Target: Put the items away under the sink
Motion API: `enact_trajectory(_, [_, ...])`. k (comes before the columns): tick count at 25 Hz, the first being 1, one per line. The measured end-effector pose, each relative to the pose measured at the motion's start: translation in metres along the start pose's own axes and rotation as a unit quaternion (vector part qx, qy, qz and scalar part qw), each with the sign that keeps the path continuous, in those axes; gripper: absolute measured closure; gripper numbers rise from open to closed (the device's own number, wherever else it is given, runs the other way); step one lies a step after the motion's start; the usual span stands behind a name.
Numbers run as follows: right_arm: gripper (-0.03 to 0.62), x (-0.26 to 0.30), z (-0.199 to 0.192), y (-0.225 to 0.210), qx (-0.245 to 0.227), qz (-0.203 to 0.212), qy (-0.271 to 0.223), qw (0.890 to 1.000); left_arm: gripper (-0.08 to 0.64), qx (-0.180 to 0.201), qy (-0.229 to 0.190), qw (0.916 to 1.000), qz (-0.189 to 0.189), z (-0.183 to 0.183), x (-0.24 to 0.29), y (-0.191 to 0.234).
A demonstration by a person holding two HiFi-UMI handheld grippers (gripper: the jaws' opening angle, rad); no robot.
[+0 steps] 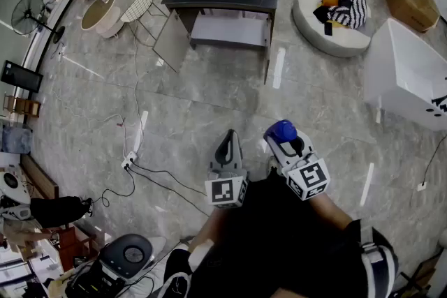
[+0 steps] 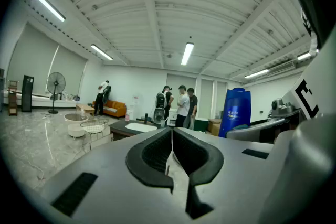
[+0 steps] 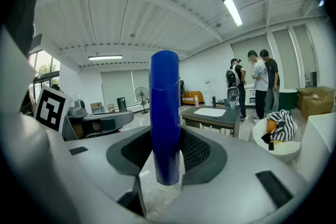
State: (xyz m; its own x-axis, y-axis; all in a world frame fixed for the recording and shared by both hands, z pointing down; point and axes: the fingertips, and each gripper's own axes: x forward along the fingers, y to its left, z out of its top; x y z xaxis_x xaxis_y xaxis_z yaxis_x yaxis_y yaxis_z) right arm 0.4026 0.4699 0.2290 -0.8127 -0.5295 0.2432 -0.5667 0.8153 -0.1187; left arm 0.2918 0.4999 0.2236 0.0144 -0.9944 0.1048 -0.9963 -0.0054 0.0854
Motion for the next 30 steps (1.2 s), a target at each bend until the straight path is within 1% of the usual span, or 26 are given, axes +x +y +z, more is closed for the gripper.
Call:
enact_trajectory(6, [0.436, 0.002, 0.003, 0.003, -0.005, 0.000, 0.001, 1.000, 0.540, -0.013, 0.002, 0.9999, 0.002, 0.004, 0.000, 0.002])
enact_trajectory(11, [0.436, 0.008, 0.005, 0.007, -0.004, -0.001, -0.001, 1.000, 0.540, -0.008, 0.004, 1.0000, -0.001, 0.000, -0.003, 0.011])
enact_trajectory(15, [0.436, 0.016, 0.007, 0.019, 0.001, -0.001, -0.003, 1.000, 0.540, -0.007, -0.002, 0.9999, -0.009, 0.006, -0.008, 0.023])
enact_trajectory(23, [0.436, 0.046, 0.005, 0.050, 0.000, -0.009, -0.006, 1.000, 0.540, -0.025, 0.004, 0.9995, -0.017, -0.005, -0.019, 0.064])
enact_trajectory(27, [0.436, 0.060, 0.001, 0.065, 0.006, -0.023, -0.011, 1.000, 0.540, -0.029, 0.002, 0.9993, -0.023, -0.013, -0.026, 0.089])
enact_trajectory(30, [0.436, 0.066, 0.002, 0.076, 0.006, -0.034, -0.014, 0.999, 0.540, -0.029, -0.002, 0.9991, -0.030, -0.012, -0.031, 0.103])
